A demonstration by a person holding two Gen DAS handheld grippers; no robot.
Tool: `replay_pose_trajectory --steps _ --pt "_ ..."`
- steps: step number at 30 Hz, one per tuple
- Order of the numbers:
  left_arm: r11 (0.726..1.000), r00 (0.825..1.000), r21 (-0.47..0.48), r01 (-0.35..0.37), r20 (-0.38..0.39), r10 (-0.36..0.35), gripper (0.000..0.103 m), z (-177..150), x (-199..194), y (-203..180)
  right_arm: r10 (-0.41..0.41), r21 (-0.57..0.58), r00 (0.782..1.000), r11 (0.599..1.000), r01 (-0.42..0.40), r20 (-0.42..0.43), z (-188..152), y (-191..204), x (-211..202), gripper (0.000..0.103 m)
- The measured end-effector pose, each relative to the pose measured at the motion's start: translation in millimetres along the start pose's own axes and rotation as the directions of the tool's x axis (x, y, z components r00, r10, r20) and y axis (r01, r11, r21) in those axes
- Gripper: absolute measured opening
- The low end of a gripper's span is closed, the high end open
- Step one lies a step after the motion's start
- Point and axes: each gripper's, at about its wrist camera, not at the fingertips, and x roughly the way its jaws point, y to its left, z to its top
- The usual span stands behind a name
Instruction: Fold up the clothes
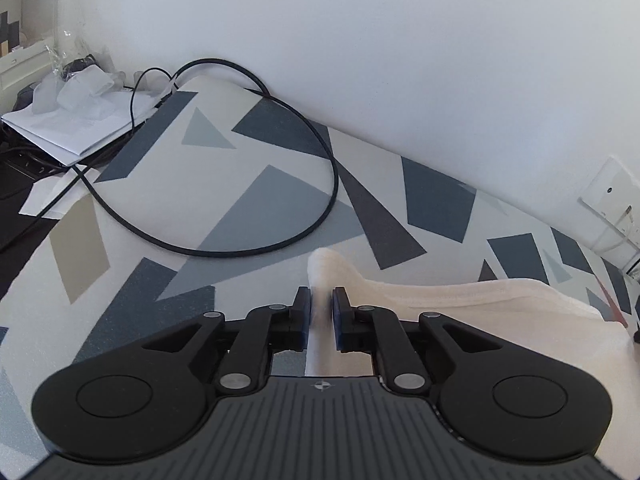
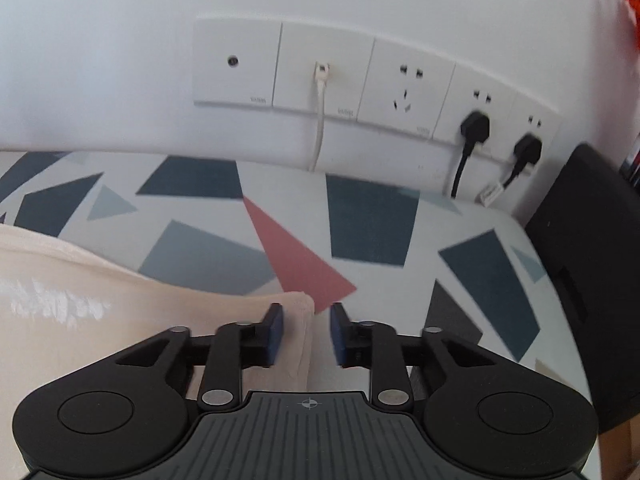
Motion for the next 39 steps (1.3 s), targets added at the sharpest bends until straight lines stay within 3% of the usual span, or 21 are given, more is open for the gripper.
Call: replay_pose_trajectory --steps 2,5,10,13,15,18,20,23,25,28,31,34,36,39 --pt "1.000 1.000 0.008 0.005 0.021 -0.005 0.025 2 -7 1 0.100 -0.053 0.994 0.994 -0.097 0.049 10 16 -12 0.032" --pt "0.999 0.999 0.036 0.022 0.043 -0.023 0.027 3 -18 -3 0.258 -0.149 0.963 0.958 -0.244 0.083 24 45 -24 0.031" --pt "0.989 0.996 0.117 0.094 -0.009 -0.094 0.029 -3 -24 -30 0.401 -0.237 0.916 0.892 -0.385 0.021 34 106 -8 0.031" --pt "0.972 0.990 0.198 0.126 -0.086 -0.111 0.029 -18 -27 -48 0.487 -0.327 0.872 0.816 -0.477 -0.056 31 132 -7 0.031" --pt "0.960 0.988 0.258 0.110 -0.131 -0.078 0.029 -30 -27 -57 0.518 -0.389 0.848 0.762 -0.517 -0.113 27 144 -12 0.028" --pt "0.947 0.982 0.297 0.119 -0.175 -0.068 0.029 -50 -28 -61 0.491 -0.482 0.857 0.718 -0.501 -0.160 20 158 -19 0.029" --pt "0.941 0.985 0.320 0.107 -0.164 -0.056 0.030 -59 -28 -63 0.478 -0.508 0.861 0.706 -0.493 -0.172 19 163 -20 0.030" --pt "0.942 0.986 0.320 0.105 -0.154 -0.057 0.035 -65 -27 -63 0.466 -0.539 0.871 0.699 -0.471 -0.157 25 170 -21 0.038" --pt "0.942 0.986 0.317 0.109 -0.153 -0.062 0.036 -66 -25 -63 0.461 -0.579 0.868 0.663 -0.475 -0.184 28 179 -17 0.041" --pt "0.940 0.987 0.324 0.109 -0.145 -0.065 0.036 -67 -24 -63 0.445 -0.640 0.860 0.591 -0.491 -0.249 27 191 -9 0.040" --pt "0.939 0.989 0.325 0.109 -0.134 -0.068 0.037 -68 -25 -62 0.449 -0.661 0.845 0.543 -0.518 -0.293 24 195 -6 0.027" --pt "0.941 0.990 0.320 0.107 -0.123 -0.071 0.036 -70 -25 -62 0.450 -0.654 0.839 0.542 -0.528 -0.305 28 196 -12 0.004" --pt "0.943 0.991 0.318 0.101 -0.114 -0.068 0.037 -70 -25 -62 0.447 -0.671 0.856 0.554 -0.492 -0.258 32 193 -20 0.003" --pt "0.945 0.995 0.318 0.079 -0.088 -0.054 0.037 -73 -25 -64 0.437 -0.614 0.894 0.679 -0.402 -0.102 56 182 -22 0.001"
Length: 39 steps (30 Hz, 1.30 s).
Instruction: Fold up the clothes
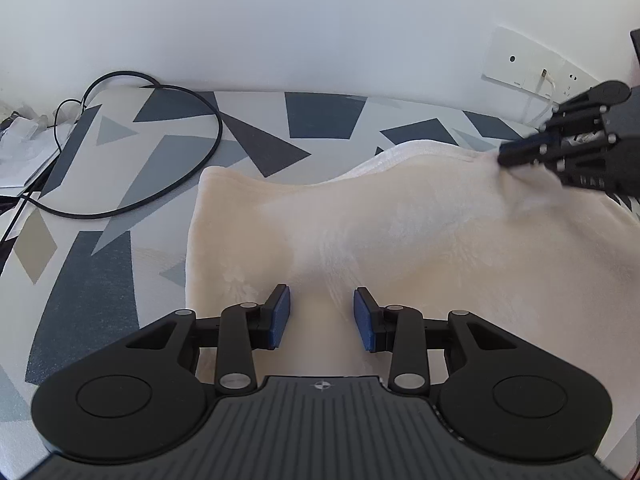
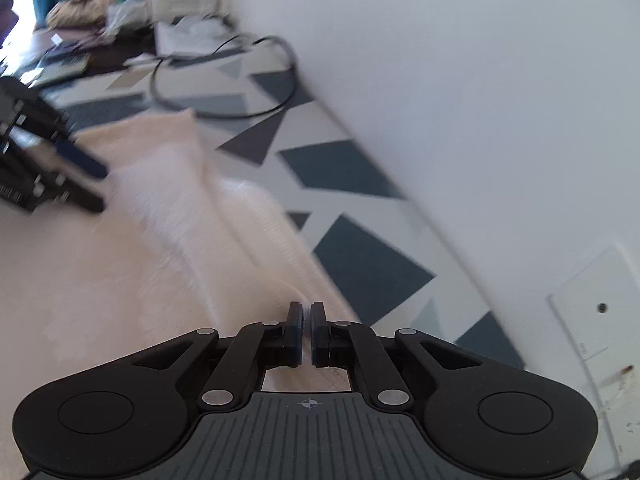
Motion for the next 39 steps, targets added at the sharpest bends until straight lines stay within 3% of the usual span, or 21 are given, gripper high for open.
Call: replay_pose_trajectory --steps 2,5,7,12,22,30,34,39 --pt "1.000 1.000 0.009 -0.025 0.016 0.025 0.037 -2 0 -4 -0.098 0.084 0.995 0.992 0.095 0.036 3 -13 3 0.000" --pt "0.997 0.998 0.045 -0.065 0.029 0.063 0.039 -4 1 -13 -0.135 0.091 0.991 0.987 0.136 -0.009 -4 -14 21 0.000" --pt "0.996 0.997 0.052 -0.074 0.029 0.073 0.040 -3 2 -15 -0.090 0.121 0.996 0.989 0.090 -0.006 -8 -9 22 0.000" --pt "0.996 0.996 0.045 -0.071 0.048 0.069 0.045 -8 1 -15 0.073 0.197 0.987 0.975 -0.101 0.142 2 3 5 0.014" --pt "0.994 0.990 0.068 -0.086 0.114 0.078 0.049 -21 2 -17 0.224 -0.049 0.973 0.974 -0.221 0.048 24 56 19 0.016" --pt "0.995 0.985 0.062 -0.083 0.156 0.073 0.050 -29 1 -17 0.273 -0.109 0.961 0.958 -0.267 0.049 36 66 13 0.017" --pt "0.995 0.985 0.060 -0.078 0.162 0.067 0.051 -30 0 -16 0.290 -0.171 0.957 0.942 -0.290 -0.024 37 73 19 0.018" --pt "0.997 0.985 0.055 -0.062 0.163 0.052 0.053 -29 0 -15 0.268 -0.252 0.960 0.926 -0.280 -0.079 25 85 24 0.029"
